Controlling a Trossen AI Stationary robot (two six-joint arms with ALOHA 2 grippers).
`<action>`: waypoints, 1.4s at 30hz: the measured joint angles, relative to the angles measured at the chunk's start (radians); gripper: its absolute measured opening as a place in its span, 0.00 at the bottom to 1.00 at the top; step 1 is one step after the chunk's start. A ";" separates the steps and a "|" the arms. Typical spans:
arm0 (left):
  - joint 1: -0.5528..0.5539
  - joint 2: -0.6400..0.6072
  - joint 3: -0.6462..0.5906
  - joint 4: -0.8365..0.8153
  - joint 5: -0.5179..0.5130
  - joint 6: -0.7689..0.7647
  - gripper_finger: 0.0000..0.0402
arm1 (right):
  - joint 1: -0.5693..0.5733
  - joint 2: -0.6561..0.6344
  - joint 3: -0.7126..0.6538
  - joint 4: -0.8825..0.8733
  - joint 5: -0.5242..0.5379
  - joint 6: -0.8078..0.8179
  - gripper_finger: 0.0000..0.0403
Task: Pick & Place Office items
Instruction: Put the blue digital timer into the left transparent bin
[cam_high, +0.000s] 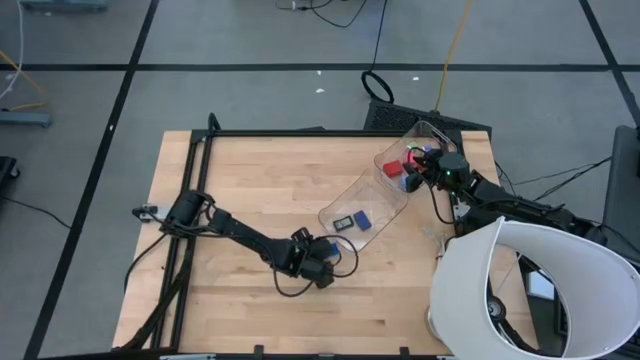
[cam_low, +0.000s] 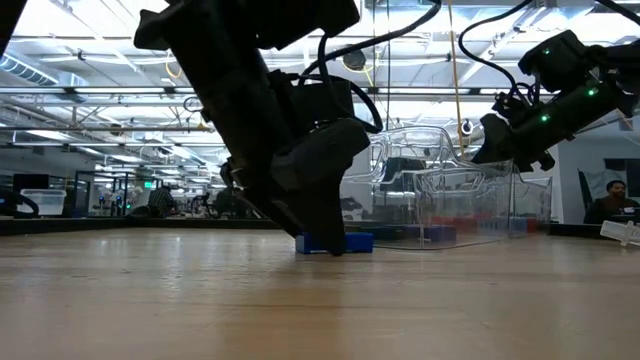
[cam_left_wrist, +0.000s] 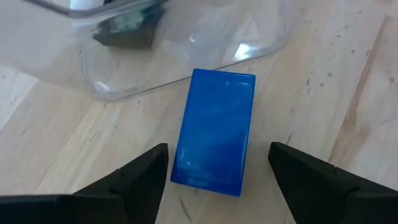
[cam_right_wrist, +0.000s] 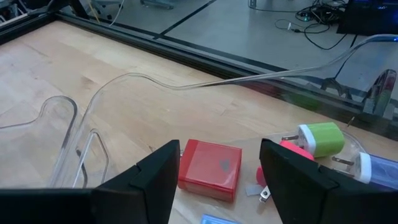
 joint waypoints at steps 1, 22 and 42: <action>0.000 0.000 0.000 0.005 0.004 0.008 0.70 | 0.000 0.000 0.000 0.000 0.000 0.000 0.53; -0.007 -0.003 -0.002 0.042 0.030 -0.004 0.39 | 0.000 0.000 0.000 0.000 0.000 0.000 0.53; -0.125 -0.213 -0.003 0.073 -0.133 0.082 0.41 | 0.000 0.000 0.000 -0.001 0.000 0.000 0.53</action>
